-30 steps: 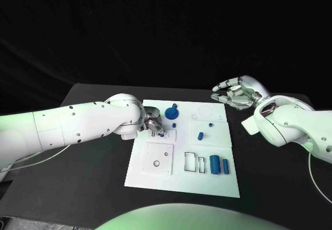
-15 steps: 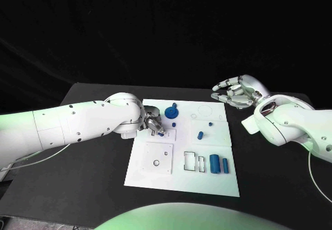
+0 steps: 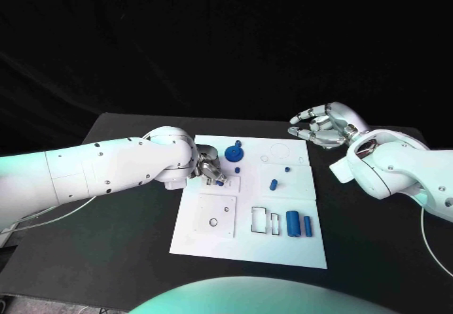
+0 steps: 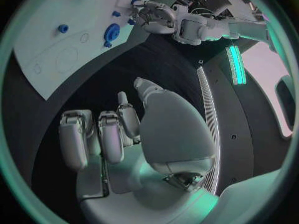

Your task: Assemble the parts on the task board

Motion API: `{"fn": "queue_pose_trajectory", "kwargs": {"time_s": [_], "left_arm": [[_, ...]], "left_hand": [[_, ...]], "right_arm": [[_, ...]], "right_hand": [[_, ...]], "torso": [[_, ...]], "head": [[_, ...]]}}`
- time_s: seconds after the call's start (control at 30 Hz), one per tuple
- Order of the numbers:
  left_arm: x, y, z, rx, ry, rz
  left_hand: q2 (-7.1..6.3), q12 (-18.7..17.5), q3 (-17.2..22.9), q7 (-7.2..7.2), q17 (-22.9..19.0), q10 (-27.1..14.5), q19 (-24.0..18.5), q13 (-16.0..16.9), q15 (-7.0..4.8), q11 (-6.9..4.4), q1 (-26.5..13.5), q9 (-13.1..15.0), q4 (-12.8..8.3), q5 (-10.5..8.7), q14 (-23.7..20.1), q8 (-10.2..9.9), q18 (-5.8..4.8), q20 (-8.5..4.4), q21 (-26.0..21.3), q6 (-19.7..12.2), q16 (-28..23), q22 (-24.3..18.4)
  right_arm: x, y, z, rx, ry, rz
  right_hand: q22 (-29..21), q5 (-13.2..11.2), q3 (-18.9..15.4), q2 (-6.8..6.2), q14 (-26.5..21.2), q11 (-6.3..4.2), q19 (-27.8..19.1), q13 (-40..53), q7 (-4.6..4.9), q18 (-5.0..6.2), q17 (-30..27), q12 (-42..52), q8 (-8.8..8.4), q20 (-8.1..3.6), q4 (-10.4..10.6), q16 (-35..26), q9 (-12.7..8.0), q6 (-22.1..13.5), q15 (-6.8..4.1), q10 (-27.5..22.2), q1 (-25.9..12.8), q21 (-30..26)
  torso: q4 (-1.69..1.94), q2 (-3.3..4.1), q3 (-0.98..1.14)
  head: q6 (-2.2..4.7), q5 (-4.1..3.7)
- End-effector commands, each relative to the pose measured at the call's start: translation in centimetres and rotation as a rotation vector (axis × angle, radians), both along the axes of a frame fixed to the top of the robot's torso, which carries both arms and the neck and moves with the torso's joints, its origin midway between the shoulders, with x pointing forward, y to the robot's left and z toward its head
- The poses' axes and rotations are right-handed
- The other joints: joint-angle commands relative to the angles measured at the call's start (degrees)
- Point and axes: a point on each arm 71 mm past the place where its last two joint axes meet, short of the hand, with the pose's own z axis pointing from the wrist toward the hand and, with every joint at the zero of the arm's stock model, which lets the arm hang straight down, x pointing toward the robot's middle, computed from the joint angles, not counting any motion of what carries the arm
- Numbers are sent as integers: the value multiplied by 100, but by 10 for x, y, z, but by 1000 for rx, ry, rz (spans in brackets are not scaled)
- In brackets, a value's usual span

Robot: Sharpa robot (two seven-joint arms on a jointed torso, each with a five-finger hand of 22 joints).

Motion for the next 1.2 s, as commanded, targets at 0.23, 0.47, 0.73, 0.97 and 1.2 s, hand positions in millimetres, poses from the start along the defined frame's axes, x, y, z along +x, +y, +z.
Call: {"fn": "queue_pose_trajectory", "kwargs": {"time_s": [0.23,0.47,0.73,0.97,1.2], "left_arm": [[-3,-4,-3,2,25,-22],[-3,-4,-3,2,25,-21],[-3,-3,-4,1,27,-21],[-2,-2,-4,-1,27,-15],[-2,-2,-4,-2,28,-14]], "left_hand": [[-23,59,-179,4,1277,59,32,40,-38,-19,-78,-24,81,-27,523,-39,-110,-6,-16,49,37,214],[-34,76,-308,-1,1293,73,33,67,-41,-23,-99,-39,151,-29,527,-38,-110,-9,-20,75,45,213],[-50,96,-355,-7,1299,88,33,96,-44,-26,-91,-42,159,-30,529,-34,-109,-11,-21,86,49,212],[-64,101,-481,-10,1307,93,37,107,-47,-31,-116,-58,248,-24,531,-36,-110,-15,-22,105,52,217],[-103,107,-718,-13,1322,100,40,120,-49,-32,-159,-84,418,-20,534,-38,-111,-19,-27,132,60,219]], "right_arm": [[-1,1,0,-4,-2,13],[-1,1,-1,-4,-2,12],[-1,0,0,-4,-3,12],[-1,0,0,-3,-4,11],[-1,0,0,-3,-5,10]], "right_hand": [[1225,23,-4,-8,506,14,367,-5,-6,26,1131,-32,23,4,28,-29,-9,-48,11,-29,-62,-26],[1218,22,-7,-10,504,14,361,-11,-7,29,1123,-35,26,4,35,-32,-10,-50,11,-34,-69,-36],[1218,22,-7,-10,504,14,361,-11,-7,29,1123,-35,26,4,35,-32,-10,-50,11,-34,-69,-36],[1217,21,-9,-11,503,14,361,-14,-7,30,1118,-37,30,4,43,-33,-10,-51,11,-36,-77,-38],[1212,20,-12,-11,503,14,356,-14,-7,32,1119,-37,32,4,50,-33,-11,-52,11,-35,-84,-46]], "torso": [[0,-1,-1],[0,0,-2],[1,1,-1],[0,0,-3],[0,0,-2]], "head": [[-5,-10],[-9,-21],[-10,-18],[-5,-20],[-7,-22]]}}
